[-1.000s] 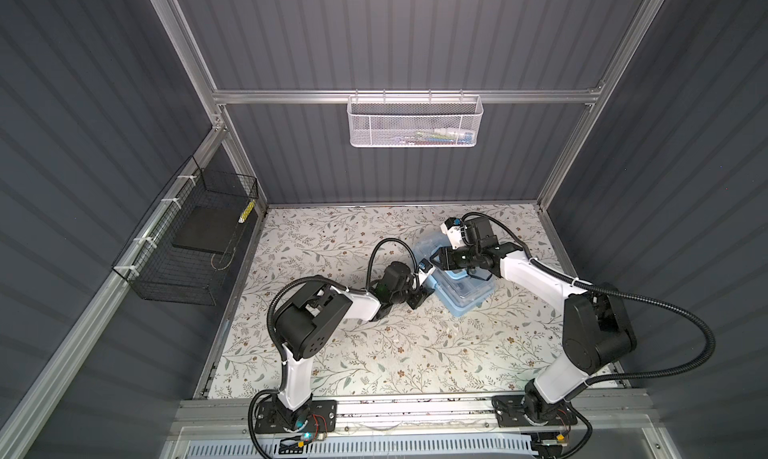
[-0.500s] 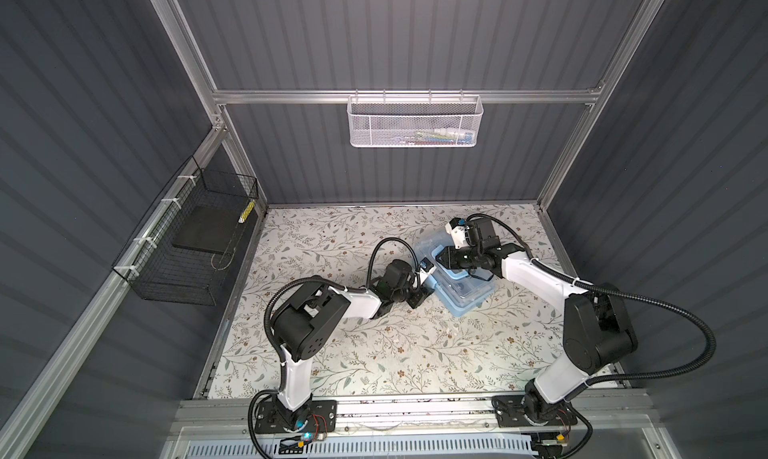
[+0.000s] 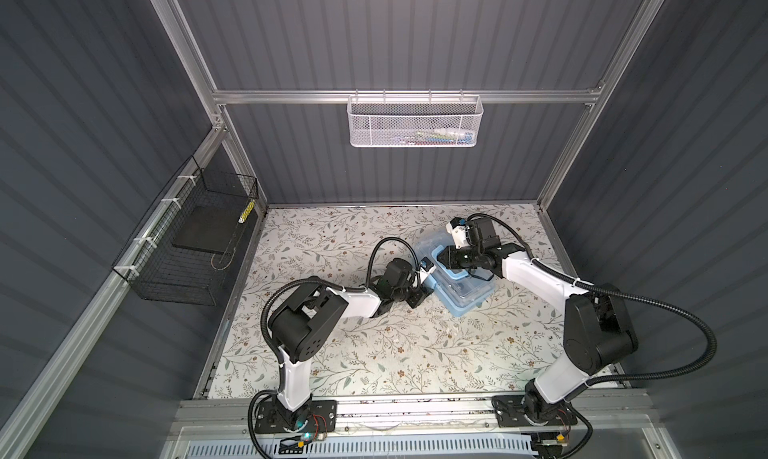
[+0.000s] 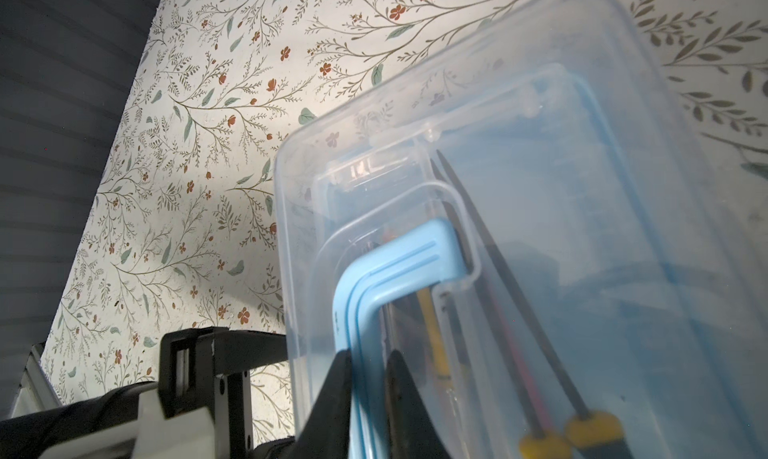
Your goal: Pack the tool kit
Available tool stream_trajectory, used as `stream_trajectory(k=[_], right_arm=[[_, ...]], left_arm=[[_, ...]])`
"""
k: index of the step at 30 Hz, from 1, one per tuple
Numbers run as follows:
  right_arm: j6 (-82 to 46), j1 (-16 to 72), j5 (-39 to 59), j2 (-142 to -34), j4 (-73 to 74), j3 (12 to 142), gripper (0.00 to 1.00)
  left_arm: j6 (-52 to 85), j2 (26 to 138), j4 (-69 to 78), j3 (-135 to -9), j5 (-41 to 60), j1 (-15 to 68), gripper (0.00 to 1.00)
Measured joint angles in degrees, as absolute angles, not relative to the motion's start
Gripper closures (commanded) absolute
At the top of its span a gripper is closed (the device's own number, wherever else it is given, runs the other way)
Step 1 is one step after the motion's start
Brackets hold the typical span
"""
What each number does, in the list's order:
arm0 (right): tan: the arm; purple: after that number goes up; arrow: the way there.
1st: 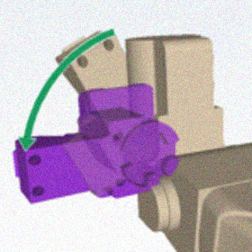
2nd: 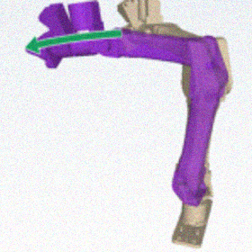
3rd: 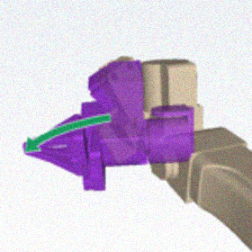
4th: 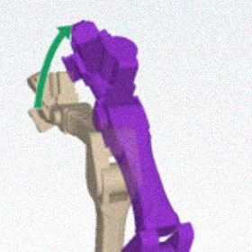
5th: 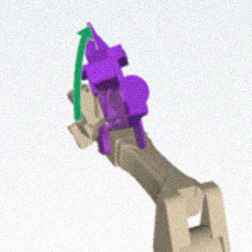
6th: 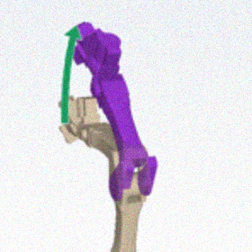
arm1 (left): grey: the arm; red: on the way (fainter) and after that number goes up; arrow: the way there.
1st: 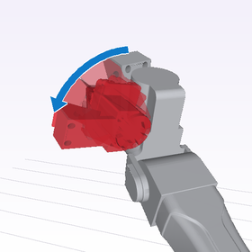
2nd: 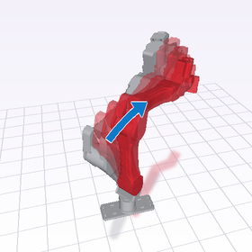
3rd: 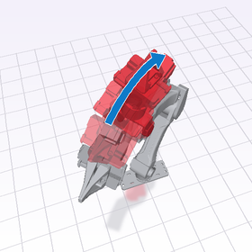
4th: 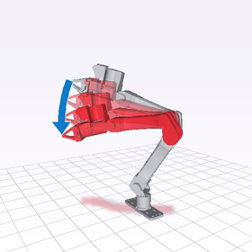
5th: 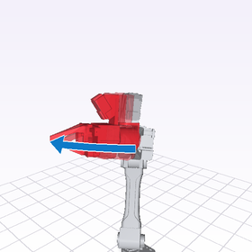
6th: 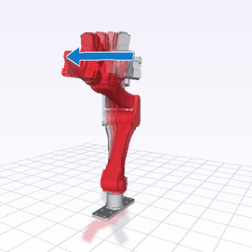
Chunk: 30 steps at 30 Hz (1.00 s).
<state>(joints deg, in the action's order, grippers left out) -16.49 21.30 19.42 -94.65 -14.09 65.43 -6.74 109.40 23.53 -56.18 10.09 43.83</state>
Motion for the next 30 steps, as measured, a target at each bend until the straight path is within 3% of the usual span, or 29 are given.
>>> stream_trajectory(k=[11, 30], right_arm=[[-16.23, 21.04, 19.29, -94.59, -13.76, 65.34, 0.9], [-16.08, 20.93, 19.64, -94.24, -11.62, 64.01, 0.9]], left_arm=[[-7.38, 109.38, 19.46, -58.17, 10.09, 43.83, 0.6], [-8.51, 109.38, 12.84, -61.49, 9.89, 43.83, 0.6]])
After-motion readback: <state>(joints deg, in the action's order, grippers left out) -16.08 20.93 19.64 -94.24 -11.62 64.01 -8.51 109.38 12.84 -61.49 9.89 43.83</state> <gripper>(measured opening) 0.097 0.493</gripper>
